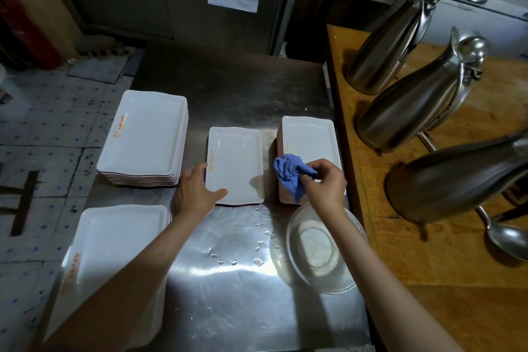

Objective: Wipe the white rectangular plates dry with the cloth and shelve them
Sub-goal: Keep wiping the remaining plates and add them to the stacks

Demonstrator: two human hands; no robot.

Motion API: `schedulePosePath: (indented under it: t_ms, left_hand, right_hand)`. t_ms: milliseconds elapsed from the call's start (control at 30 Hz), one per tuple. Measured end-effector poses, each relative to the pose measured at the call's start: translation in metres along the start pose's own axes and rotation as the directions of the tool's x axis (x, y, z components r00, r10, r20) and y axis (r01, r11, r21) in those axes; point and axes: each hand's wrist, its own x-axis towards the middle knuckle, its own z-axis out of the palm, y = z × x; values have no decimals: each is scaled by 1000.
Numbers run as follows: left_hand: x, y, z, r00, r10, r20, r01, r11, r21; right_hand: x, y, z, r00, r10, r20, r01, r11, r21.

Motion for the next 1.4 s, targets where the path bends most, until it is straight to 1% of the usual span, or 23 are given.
schedulePosePath:
  t_ms: [67, 167, 267, 367, 467, 600, 767, 900, 1067, 1300, 1400]
  left_hand:
    - [-3, 8, 3, 999, 49, 0, -49, 997, -59]
    - [-7, 23, 12, 989, 126, 79, -114, 984, -135]
    - [-10, 43, 24, 971, 159, 181, -132, 979, -155]
    - [-13, 68, 38, 953, 189, 235, -142, 969, -204]
    - [-15, 92, 48, 946, 199, 255, -144, 965, -220]
    - [-19, 114, 55, 946, 209, 248, -171, 971, -168]
    - [-17, 124, 61, 951, 141, 276, -117, 988, -100]
    - [-20, 128, 63, 948, 138, 288, -118, 989, -86]
    - [-19, 128, 62, 930, 134, 341, -94, 987, -131]
    - [-19, 124, 51, 894, 186, 409, -114, 975, -193]
    - [-18, 122, 48, 879, 183, 440, -88, 970, -227]
  right_hand:
    - [0, 1, -5, 1000, 3, -13, -3, 1000, 9]
    - [0, 3, -15, 1000, -5, -30, 5, 1000, 23]
    - [1, 6, -27, 999, 1, -45, 0, 1000, 27]
    - [3, 10, -37, 998, 13, -66, -11, 1000, 27]
    - [3, 13, -45, 997, 29, -70, -26, 998, 54]
    - [2, 21, -52, 997, 32, -72, -27, 997, 73]
    - [-2, 26, -59, 997, 31, -73, -26, 997, 69]
    - [-3, 31, -64, 996, 42, -82, -36, 996, 79]
    - [-8, 30, -71, 996, 51, -71, -45, 995, 85]
    - [-15, 27, -78, 996, 51, -71, -45, 995, 89]
    - [-17, 25, -81, 995, 57, -84, -48, 994, 103]
